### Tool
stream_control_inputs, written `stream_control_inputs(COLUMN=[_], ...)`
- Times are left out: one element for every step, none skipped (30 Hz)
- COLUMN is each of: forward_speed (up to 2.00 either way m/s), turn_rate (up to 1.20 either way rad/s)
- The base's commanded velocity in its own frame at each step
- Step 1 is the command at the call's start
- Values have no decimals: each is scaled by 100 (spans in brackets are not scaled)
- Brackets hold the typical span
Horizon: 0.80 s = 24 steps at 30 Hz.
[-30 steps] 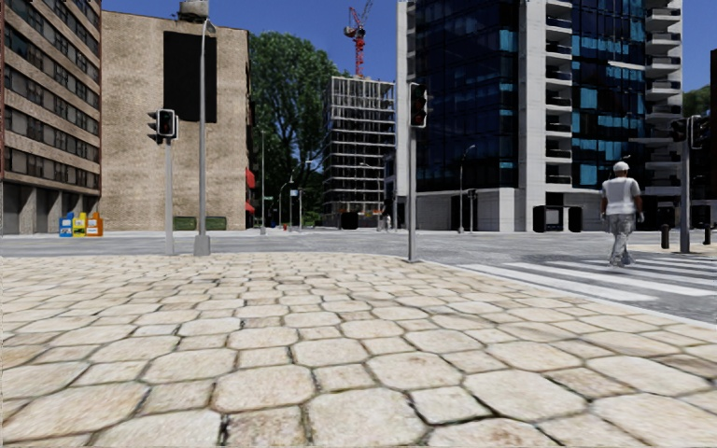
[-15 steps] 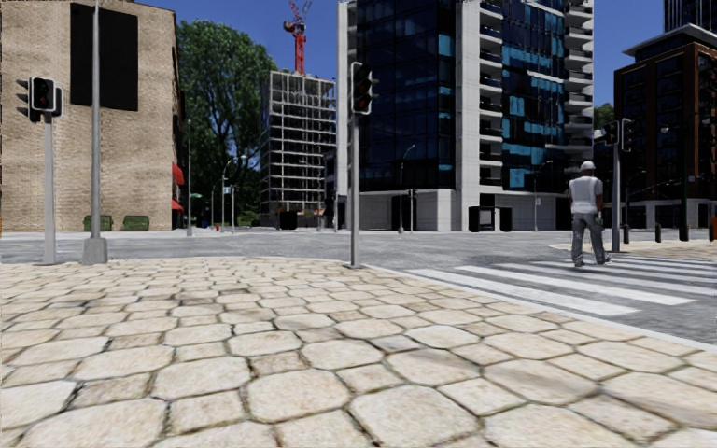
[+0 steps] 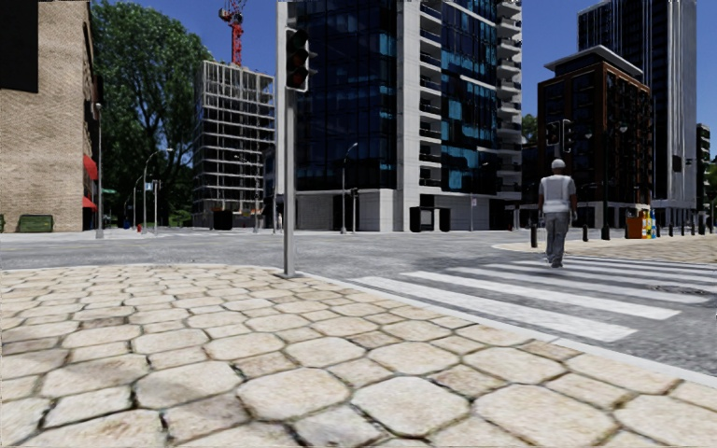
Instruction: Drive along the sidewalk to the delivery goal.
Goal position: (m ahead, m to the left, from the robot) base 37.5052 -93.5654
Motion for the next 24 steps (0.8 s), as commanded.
stream_control_inputs(forward_speed=[200, 200, 200, 200, 200, 200, 200, 200, 200, 200, 200, 200, 200, 200, 200, 200, 200, 200, 200, 200, 200, 200, 200, 200], turn_rate=[-46, -46, -46, -46, -46, -46, -46, -46, -46, -46, -46, -46, -46, -46, -46, -46, -46, -46, -46, -46, -46, -46, -46, -46])
